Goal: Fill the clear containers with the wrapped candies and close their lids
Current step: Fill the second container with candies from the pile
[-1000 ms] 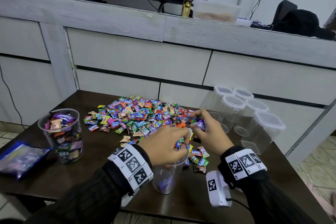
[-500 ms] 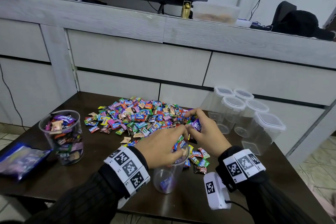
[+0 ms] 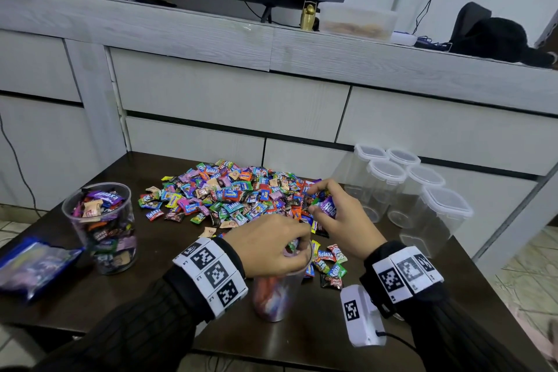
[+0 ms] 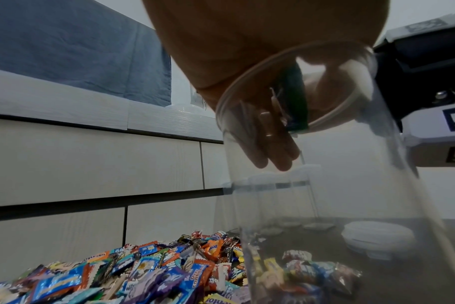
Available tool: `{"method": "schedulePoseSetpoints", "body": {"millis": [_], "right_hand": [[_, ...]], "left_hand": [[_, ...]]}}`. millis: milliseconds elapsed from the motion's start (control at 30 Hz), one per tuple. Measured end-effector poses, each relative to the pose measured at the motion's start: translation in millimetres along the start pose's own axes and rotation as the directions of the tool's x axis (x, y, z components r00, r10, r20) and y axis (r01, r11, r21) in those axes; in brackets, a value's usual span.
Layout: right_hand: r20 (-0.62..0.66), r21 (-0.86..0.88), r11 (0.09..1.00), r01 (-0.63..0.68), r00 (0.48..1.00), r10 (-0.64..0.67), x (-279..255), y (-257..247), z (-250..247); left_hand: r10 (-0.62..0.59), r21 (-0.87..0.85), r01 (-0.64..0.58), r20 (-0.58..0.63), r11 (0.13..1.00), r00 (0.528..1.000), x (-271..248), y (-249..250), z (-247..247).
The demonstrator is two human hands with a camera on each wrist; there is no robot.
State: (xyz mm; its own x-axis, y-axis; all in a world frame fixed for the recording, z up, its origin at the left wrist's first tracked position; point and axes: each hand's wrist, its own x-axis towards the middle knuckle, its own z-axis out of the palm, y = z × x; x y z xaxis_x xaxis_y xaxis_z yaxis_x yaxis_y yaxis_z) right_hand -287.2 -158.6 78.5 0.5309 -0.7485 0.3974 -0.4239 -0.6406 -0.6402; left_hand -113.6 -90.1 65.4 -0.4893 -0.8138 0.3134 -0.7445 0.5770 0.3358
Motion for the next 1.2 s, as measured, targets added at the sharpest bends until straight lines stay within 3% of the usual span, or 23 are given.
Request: {"method": "schedulePoseSetpoints", "body": {"millis": [200,333,467,567,700,933,1200], "right_hand": [[-0.021,0.002,1.000,0.009,1.000,-0.009,1,-4,-3],[-0.024,-0.014,1.000,0.011,1.000,-0.011,3,-9,-4],[-0.058,-0.002,0.999,0.035,0.998,-0.035,3,-15,-4],[-0.078,0.026,0.998,0.064,0.995,-0.061,0,-22,2],[-0.075,0.045,0.990,0.136,0.988,-0.133,-10,-30,22],[0.092,-0.048,0.960,0.275,0.958,-0.270,-26,-27,40],[0.440,-0.254,0.896,0.363,0.869,-0.227,-15,-35,32]], "left_hand": [[-0.058,0.029,0.057,0.031,0.998,0.998,1,1,-2],[-0.006,0.013,0.005,0.075,1.000,0.997,0,-1,-3],[0.040,-0.016,-0.043,-0.145,0.999,0.989,-10,-8,-2],[-0.083,-0.064,0.072,-0.201,0.995,0.976,-20,-18,2],[-0.231,-0.326,0.184,-0.112,0.927,0.967,-24,-25,9],[-0.285,-0.511,0.226,-0.039,0.829,0.958,-23,-34,15],[-0.286,-0.369,0.267,0.005,0.890,0.958,-24,-36,14]]}}
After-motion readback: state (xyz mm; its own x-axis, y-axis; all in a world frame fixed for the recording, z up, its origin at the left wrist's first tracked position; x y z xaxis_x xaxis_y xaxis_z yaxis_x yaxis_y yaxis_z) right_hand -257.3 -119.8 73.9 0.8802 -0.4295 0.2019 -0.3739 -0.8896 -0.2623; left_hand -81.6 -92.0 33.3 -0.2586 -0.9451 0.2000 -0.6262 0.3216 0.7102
